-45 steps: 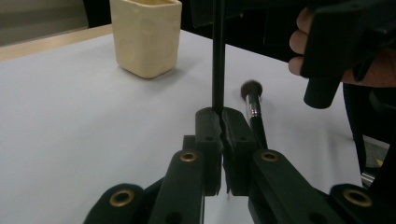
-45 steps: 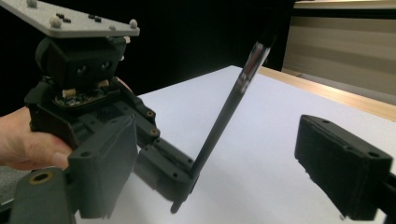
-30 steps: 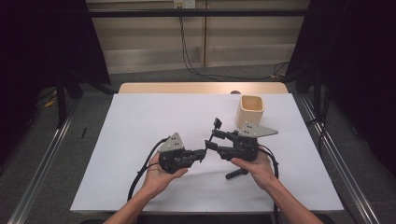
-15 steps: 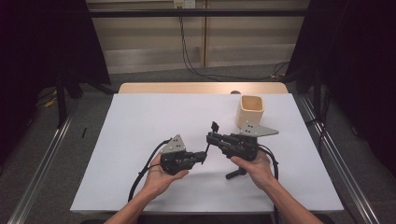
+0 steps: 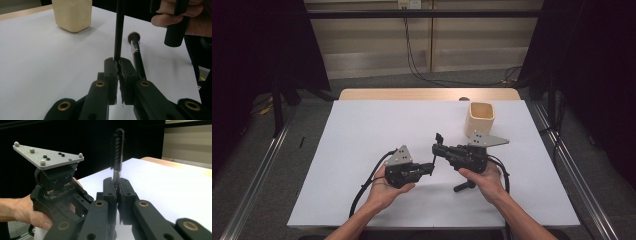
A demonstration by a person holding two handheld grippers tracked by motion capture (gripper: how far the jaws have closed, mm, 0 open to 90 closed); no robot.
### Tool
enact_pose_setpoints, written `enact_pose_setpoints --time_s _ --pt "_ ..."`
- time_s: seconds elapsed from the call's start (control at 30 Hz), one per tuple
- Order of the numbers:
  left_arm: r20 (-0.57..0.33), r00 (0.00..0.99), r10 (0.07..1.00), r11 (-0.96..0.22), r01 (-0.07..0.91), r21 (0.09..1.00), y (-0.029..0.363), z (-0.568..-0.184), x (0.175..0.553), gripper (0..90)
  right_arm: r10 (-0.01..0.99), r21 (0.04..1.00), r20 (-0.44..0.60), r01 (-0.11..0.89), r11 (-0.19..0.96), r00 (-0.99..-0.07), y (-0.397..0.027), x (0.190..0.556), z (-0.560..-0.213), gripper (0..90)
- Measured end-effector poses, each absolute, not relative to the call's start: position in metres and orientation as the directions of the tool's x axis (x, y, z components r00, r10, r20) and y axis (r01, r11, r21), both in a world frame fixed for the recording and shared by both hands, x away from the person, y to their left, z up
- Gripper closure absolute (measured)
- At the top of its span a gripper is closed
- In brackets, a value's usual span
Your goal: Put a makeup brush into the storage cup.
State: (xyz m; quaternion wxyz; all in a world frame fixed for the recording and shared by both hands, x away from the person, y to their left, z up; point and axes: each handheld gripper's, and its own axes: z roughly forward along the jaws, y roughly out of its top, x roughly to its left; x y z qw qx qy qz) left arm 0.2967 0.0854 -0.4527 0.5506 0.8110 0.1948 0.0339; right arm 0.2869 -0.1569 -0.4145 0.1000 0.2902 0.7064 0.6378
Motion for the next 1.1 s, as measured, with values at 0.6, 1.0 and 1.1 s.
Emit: enact_pose_setpoints --time_s 0.6,1.0,1.1 --pt "-0.166 0.908 0.384 -0.294 0.291 0.910 0.089 -0.450 0.293 67.9 0.554 0.965 0.216 0.263 0.005 -0.804 -0.164 0.285 -0.410 86.2" --pt "-0.167 0.868 0.467 -0.266 0.318 0.910 0.103 -0.443 0.293 30.3 0.581 0.964 0.213 0.266 0.006 -0.785 -0.176 0.284 -0.409 86.2" --pt "-0.161 0.856 0.491 -0.269 0.324 0.907 0.109 -0.442 0.293 21.8 0.586 0.964 0.213 0.266 0.004 -0.782 -0.178 0.284 -0.409 86.2"
